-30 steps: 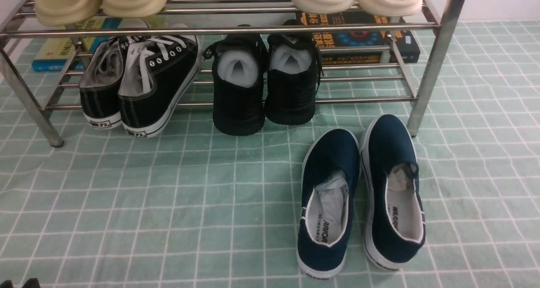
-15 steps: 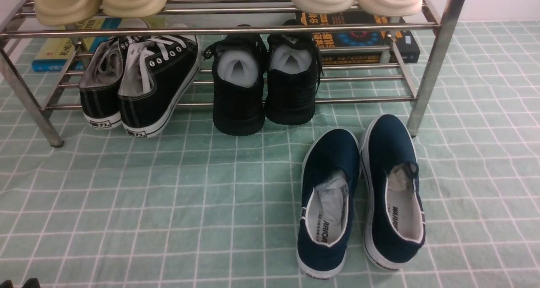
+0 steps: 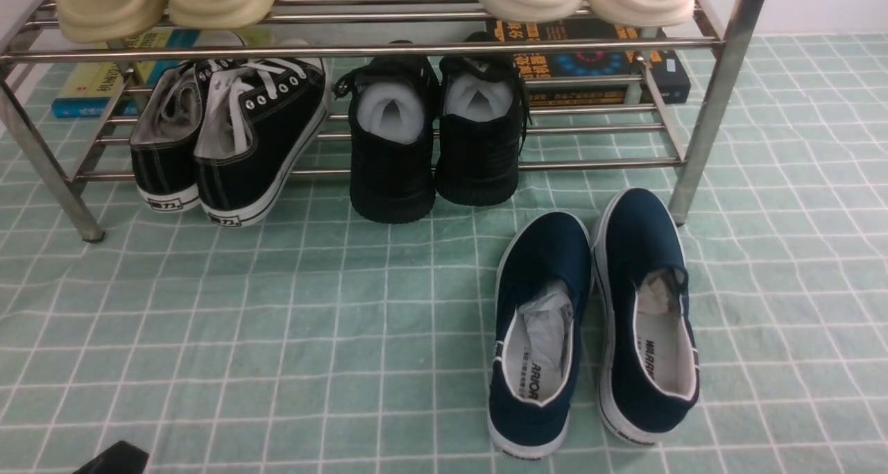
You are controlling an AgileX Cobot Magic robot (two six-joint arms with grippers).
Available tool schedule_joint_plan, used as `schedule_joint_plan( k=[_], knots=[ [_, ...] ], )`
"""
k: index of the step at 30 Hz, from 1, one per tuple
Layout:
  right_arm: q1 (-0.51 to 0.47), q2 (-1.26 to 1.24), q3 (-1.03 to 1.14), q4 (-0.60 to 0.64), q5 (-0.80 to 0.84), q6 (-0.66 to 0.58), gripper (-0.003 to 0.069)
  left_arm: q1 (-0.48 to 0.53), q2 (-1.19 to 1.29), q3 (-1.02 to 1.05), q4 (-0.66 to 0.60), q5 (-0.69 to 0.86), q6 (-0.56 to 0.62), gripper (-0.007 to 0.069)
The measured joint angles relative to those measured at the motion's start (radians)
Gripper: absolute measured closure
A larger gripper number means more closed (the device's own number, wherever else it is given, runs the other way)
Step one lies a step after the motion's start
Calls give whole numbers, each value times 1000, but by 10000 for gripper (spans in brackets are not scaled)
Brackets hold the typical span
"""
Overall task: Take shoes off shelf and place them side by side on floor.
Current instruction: 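Grasp the leftmost shoe on the bottom shelf of the shoe rack with the left gripper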
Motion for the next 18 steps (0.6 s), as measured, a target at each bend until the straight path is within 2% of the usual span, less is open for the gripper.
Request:
schedule_joint_plan(
  k=[9,15,18],
  knots=[
    [0,0,0,0,0,0,461,0,0,0,-49,-140,2,395],
    [0,0,0,0,0,0,452,0,34,-184,23,-131,282,583],
    [0,0,0,0,0,0,449,0,133,-289,55,-85,372,620]
  ],
)
